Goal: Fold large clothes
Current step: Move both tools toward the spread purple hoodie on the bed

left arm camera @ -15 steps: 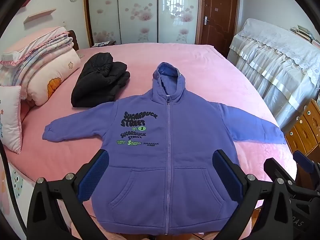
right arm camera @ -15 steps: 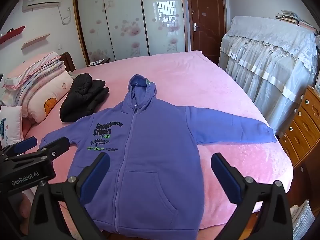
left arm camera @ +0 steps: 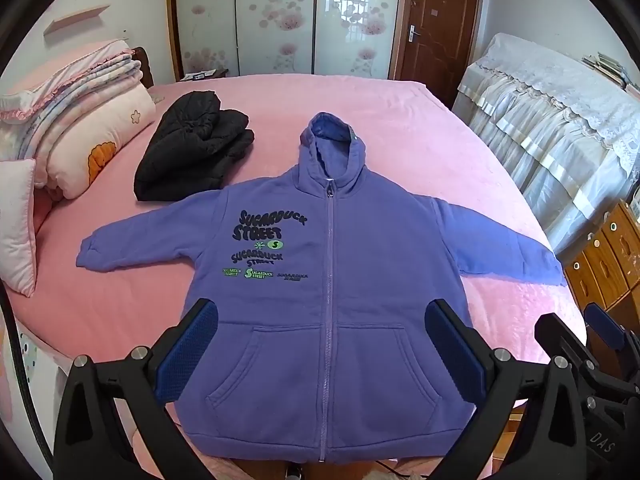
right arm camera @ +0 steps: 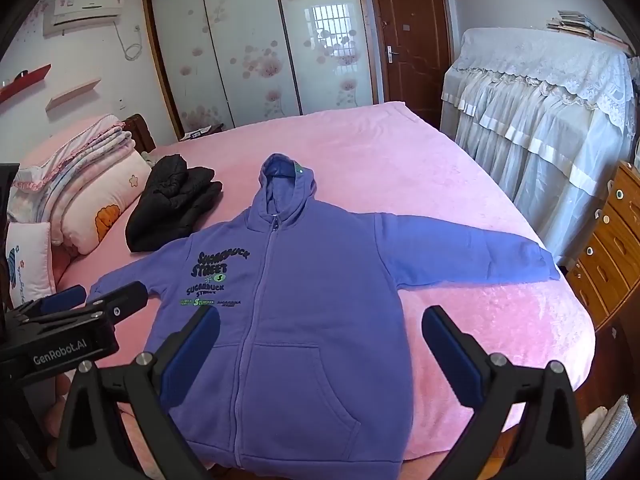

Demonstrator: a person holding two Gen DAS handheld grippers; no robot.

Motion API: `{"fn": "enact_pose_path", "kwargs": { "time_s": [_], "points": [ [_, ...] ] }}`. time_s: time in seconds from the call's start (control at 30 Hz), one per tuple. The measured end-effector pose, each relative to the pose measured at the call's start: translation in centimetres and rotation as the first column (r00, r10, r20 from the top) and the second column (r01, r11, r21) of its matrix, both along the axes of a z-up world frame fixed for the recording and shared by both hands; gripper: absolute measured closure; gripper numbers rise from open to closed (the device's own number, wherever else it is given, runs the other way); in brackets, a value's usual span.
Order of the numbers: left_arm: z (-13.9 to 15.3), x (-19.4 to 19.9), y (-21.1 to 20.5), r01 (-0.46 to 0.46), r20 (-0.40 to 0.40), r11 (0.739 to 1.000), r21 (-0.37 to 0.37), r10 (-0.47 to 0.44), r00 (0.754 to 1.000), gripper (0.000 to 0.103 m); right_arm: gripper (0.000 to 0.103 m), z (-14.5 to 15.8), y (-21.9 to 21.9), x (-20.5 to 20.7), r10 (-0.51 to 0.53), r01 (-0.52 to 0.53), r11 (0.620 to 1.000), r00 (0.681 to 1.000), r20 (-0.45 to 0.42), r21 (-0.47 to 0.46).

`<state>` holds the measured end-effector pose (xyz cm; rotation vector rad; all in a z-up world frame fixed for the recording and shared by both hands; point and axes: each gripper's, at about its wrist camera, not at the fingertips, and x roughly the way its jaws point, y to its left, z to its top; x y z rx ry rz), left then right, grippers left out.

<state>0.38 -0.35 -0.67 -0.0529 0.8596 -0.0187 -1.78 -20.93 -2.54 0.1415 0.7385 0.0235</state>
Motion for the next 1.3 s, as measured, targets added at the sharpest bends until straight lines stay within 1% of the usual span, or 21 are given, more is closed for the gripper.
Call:
{"fn": "enact_pose_path", "kwargs": {
  "time_s": [0.13,0.3,0.43,0.57,0.8,0.9,1.0,1.1,1.17,1.3],
  "points": [
    [0.0,-0.2,-0.3,0.022,-0.004,1.0,-0.013,-0.022,1.0,0.0,0.001,0.1,-0.2,-0.1,0.0,0.0,1.0,1.0,0.001,-0.004],
    [-0.1,-0.4,-1.0,0.037,-0.001,0.999,0.006,-0.037,0.999,0.001,0.001,0.2,-0.4,-0.6,0.0,0.0,1.0,1.0,0.02,-0.011],
    [-0.4,-0.5,-1.5,0.05,-0.013,0.999,0.01,-0.05,0.999,0.001,0.001,0.2,-0.5,-0.8,-0.011,0.011,1.0,1.0,0.007,-0.011],
    [-0.4,-0.8,-1.9,0.063,-0.008,0.998,0.011,-0.063,0.998,0.001,0.001,0.2,-1.5,-1.0,-0.028,0.028,1.0,1.0,-0.001,0.006],
    [-0.3,-0.7,-2.2,0.033,-0.007,0.999,0.012,-0.033,0.999,0.001,0.002,0.3,-3.2,-1.3,-0.048,0.047,0.999,0.999,0.015,0.027],
    [-0.1,-0.7,-2.2,0.019,0.012,1.0,0.013,-0.019,1.0,0.001,0.002,0.5,-3.9,-1.2,-0.061,0.06,0.998,0.998,0.024,0.021],
    [0.6,-1.1,-2.4,0.029,0.068,1.0,-0.005,-0.029,0.997,0.001,0.002,0.4,-4.6,-1.2,-0.067,0.067,0.998,0.998,0.021,0.019],
    [1.3,-1.4,-3.1,0.051,0.114,0.998,0.034,-0.054,0.992,0.001,0.002,0.4,-5.2,-1.0,-0.08,0.08,0.997,0.996,0.024,0.004],
    [1.6,-1.3,-3.6,0.067,0.117,0.996,0.053,-0.073,0.99,0.001,0.002,0.5,-5.4,-1.0,-0.081,0.081,0.997,0.996,0.031,-0.003],
    [1.9,-0.5,-4.1,0.1,0.085,0.994,0.051,-0.104,0.991,0.0,0.002,0.9,-5.8,-0.8,-0.07,0.071,0.997,0.996,0.048,-0.014]
  ]
}}
